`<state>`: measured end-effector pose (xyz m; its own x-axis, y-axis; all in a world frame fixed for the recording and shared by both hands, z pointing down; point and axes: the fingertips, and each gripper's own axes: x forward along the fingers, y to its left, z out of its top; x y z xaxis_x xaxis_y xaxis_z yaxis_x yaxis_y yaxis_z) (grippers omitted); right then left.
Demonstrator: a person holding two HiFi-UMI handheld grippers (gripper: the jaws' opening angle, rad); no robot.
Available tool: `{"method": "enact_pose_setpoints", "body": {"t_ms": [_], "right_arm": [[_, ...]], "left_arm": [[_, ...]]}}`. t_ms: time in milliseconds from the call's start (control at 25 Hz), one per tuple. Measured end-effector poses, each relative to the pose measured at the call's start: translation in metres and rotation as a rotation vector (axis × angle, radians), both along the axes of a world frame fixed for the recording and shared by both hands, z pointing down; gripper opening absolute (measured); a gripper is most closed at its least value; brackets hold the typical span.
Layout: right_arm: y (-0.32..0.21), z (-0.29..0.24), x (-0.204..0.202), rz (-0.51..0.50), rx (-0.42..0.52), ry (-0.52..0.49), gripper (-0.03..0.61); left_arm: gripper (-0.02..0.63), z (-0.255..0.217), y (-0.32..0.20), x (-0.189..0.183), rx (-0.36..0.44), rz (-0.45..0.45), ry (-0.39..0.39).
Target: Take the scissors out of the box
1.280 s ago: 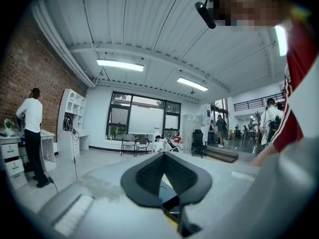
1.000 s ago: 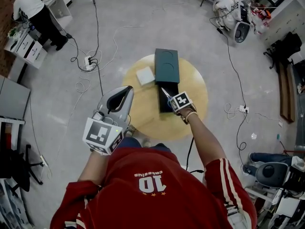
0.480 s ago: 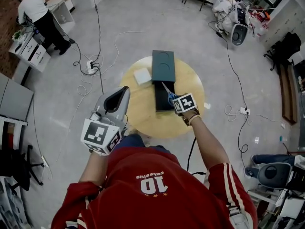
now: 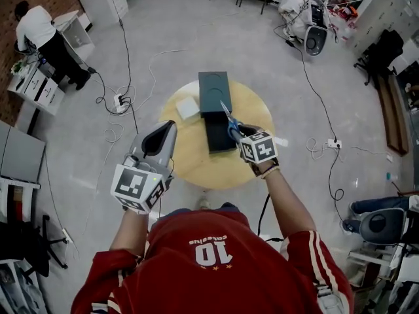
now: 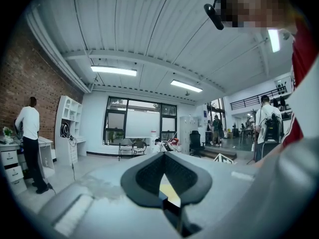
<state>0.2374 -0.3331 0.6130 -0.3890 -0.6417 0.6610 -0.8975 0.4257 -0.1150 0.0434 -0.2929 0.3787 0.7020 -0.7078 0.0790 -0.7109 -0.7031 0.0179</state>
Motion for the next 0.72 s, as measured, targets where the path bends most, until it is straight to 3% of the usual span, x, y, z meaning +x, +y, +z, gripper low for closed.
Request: {"method": "enact_pose_setpoints", "body": {"t_ms": [200, 720], "right_arm": [[0.031, -0.064, -0.007, 0.056, 0.149, -0.017, 0.089], [0.16, -0.187, -0.052, 0.247, 0.431, -0.023, 0.089]], "left_arm": [[0.003, -0.007, 0.022, -0.002, 0.006, 0.042, 0.012], [0.003, -0.028, 0.104, -0.06, 0.041, 0.111, 0.037]]}}
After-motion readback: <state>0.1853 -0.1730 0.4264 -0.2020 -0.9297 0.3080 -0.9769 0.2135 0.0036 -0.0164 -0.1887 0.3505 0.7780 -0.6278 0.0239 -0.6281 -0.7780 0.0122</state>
